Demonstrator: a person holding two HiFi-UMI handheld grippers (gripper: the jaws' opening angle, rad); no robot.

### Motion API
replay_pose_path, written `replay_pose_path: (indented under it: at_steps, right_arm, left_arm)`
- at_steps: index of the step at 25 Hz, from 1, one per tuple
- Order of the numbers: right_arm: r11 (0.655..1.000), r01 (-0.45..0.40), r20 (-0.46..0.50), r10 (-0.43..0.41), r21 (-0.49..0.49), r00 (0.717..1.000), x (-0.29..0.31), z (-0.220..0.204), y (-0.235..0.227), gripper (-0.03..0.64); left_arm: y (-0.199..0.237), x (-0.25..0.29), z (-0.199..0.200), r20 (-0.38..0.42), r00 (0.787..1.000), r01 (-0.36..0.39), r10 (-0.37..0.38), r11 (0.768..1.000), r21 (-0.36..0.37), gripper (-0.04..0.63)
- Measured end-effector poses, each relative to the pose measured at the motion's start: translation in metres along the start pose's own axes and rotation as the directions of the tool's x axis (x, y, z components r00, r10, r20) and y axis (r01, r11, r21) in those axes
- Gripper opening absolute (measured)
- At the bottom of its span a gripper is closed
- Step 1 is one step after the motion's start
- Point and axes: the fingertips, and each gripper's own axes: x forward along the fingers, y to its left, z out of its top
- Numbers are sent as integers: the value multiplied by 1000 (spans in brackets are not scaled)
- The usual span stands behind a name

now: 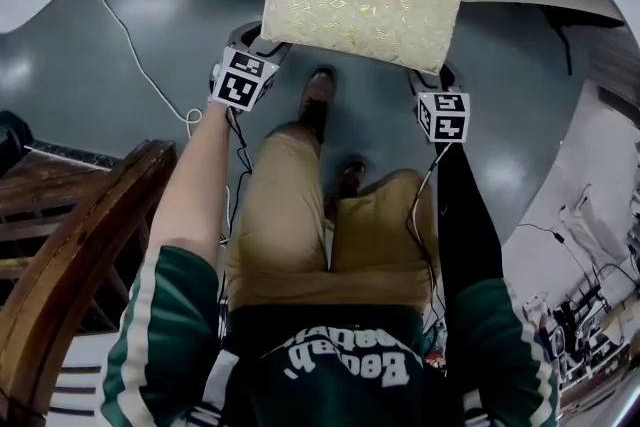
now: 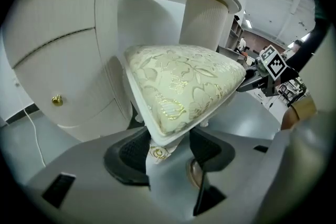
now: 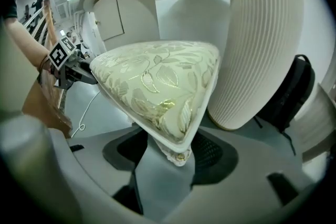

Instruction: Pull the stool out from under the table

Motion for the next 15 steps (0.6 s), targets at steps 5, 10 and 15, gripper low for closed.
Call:
replay_pose_path:
  at_steps: [5, 10, 15]
  right_arm:
    - [999, -42, -137, 39, -18, 990, -24, -41, 17, 268]
    - [998, -55, -210, 50, -19, 976, -50, -77, 36, 267]
    - [998, -68, -251, 63, -11, 966, -73, -120, 40, 267]
  left_arm:
    - [-38, -23, -37, -84, 996, 4, -7, 1000, -26, 256]
    - [-71, -49, -72, -145, 989, -3, -2, 999, -35, 245]
    - [-112, -59, -98, -220, 975, -19, 10, 999, -36, 241]
